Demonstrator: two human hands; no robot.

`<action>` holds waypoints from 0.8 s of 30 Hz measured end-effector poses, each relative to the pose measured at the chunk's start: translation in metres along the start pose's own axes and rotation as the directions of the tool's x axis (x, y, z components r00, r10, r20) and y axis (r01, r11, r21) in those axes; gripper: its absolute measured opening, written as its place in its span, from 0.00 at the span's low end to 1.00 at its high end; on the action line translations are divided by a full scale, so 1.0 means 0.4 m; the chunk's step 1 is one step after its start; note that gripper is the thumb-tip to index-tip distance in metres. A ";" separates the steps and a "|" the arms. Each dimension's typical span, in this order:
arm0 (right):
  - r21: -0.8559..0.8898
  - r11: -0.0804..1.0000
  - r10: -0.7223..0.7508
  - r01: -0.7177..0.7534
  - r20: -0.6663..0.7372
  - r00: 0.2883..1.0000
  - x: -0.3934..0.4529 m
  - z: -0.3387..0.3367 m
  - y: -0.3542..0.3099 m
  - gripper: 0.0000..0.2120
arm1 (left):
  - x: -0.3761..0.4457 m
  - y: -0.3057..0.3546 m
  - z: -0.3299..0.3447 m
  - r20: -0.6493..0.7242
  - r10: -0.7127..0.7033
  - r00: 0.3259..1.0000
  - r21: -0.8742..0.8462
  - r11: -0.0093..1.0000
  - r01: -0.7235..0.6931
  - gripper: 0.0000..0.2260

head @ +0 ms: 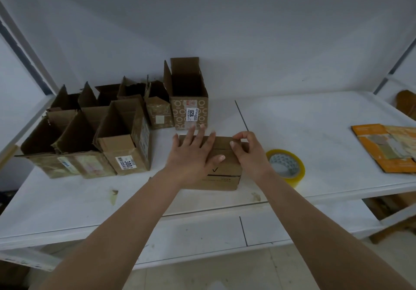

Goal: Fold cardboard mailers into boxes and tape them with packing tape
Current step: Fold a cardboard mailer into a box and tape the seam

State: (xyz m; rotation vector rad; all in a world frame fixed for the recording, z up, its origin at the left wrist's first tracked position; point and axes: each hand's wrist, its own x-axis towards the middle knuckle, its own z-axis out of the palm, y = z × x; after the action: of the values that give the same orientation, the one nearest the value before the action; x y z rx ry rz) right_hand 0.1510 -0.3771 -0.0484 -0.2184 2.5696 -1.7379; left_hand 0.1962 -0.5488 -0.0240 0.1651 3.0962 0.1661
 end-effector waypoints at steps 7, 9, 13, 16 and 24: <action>-0.163 0.980 -0.106 0.118 0.079 0.991 0.005 -0.037 0.002 0.07 | 0.016 -0.014 -0.001 0.120 0.022 0.993 0.108 0.994 -0.035 0.49; -0.266 0.953 -0.136 0.143 0.044 0.990 0.015 -0.087 0.016 0.11 | 0.015 -0.014 0.003 0.108 0.022 0.994 0.113 0.993 -0.034 0.48; -0.585 0.805 0.174 -0.095 0.079 0.982 0.028 -0.188 0.079 0.20 | 0.016 -0.016 0.005 0.096 0.019 0.995 0.118 0.993 -0.030 0.48; -0.800 0.591 0.408 -0.102 0.188 0.893 0.003 -0.204 0.124 0.18 | 0.014 -0.017 0.006 0.085 0.024 0.996 0.117 0.992 -0.034 0.48; -0.869 0.485 0.273 -0.096 0.046 0.961 -0.041 -0.202 0.202 0.29 | -0.002 -0.020 -0.001 0.078 0.031 0.996 0.085 0.996 -0.038 0.47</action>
State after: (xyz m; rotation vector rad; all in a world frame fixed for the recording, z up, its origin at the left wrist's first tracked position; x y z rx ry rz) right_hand 0.1507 -0.2709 -0.0938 -0.0849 2.9087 -0.1799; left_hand 0.1961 -0.5568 -0.0245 0.2225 3.0272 0.0264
